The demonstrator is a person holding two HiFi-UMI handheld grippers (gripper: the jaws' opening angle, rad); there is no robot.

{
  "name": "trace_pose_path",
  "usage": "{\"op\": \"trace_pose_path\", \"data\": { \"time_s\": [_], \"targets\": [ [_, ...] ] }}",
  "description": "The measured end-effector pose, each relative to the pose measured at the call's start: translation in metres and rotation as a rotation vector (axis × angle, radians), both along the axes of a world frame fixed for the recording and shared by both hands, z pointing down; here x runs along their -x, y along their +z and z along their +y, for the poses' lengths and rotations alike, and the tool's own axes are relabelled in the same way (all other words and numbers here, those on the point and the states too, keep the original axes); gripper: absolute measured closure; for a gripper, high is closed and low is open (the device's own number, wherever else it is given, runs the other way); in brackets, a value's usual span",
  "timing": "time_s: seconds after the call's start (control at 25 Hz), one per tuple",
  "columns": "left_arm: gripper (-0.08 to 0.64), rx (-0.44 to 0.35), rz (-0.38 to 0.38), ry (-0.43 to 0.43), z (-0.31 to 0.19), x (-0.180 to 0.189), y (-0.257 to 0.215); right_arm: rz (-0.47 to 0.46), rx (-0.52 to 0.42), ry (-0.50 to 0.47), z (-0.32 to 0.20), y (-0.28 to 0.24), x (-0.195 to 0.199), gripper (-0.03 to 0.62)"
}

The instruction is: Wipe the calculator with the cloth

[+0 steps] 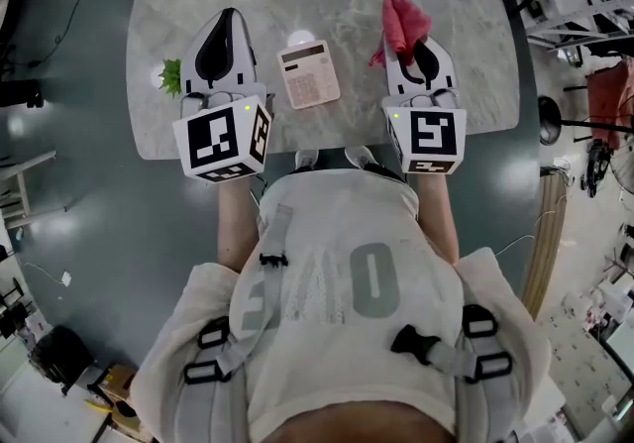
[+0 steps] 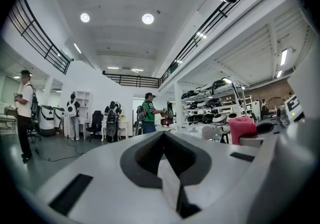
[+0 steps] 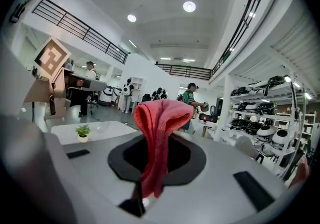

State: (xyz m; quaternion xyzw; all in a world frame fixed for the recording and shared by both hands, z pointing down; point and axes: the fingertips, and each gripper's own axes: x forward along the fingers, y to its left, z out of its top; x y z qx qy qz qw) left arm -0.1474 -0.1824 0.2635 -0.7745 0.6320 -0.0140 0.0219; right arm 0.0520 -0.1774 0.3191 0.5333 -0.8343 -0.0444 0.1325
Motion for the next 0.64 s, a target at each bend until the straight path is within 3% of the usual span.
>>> {"op": "trace_pose_path", "data": {
  "time_s": [0.64],
  "targets": [
    [0.54,0.016,0.017,-0.002,0.0027,-0.0002,-0.0033,0.052,-0.014,-0.017,0.0032,-0.0002,0.0029,0.537]
  ]
}}
